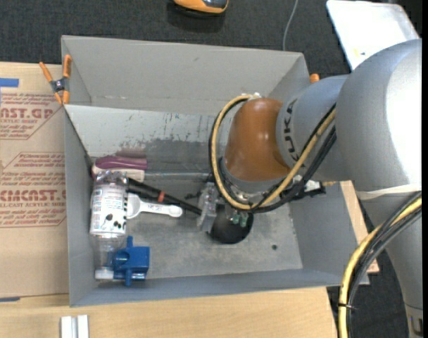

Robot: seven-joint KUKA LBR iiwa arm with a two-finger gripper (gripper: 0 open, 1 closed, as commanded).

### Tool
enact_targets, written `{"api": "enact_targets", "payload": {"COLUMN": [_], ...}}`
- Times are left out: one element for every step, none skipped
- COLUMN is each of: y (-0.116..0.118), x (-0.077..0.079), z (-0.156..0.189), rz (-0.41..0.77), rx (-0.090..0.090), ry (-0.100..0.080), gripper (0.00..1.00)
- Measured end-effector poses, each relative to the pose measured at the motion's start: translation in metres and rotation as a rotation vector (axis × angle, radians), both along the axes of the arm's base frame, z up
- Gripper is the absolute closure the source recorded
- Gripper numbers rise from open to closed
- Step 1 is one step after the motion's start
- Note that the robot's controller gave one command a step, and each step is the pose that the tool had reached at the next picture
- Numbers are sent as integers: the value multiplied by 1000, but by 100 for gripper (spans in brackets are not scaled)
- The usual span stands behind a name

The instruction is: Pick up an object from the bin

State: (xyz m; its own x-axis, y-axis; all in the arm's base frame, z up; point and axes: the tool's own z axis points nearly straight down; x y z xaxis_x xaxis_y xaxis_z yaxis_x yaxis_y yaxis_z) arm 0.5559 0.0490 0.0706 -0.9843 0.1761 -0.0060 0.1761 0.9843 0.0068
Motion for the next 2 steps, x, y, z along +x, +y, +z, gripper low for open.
{"api": "enact_targets", "payload": {"y": [0, 0], "x": [0, 0], "z": [0, 0], "rz": [0, 0], "rx": [0, 0], "ry": [0, 0], "gripper": [100, 100]}}
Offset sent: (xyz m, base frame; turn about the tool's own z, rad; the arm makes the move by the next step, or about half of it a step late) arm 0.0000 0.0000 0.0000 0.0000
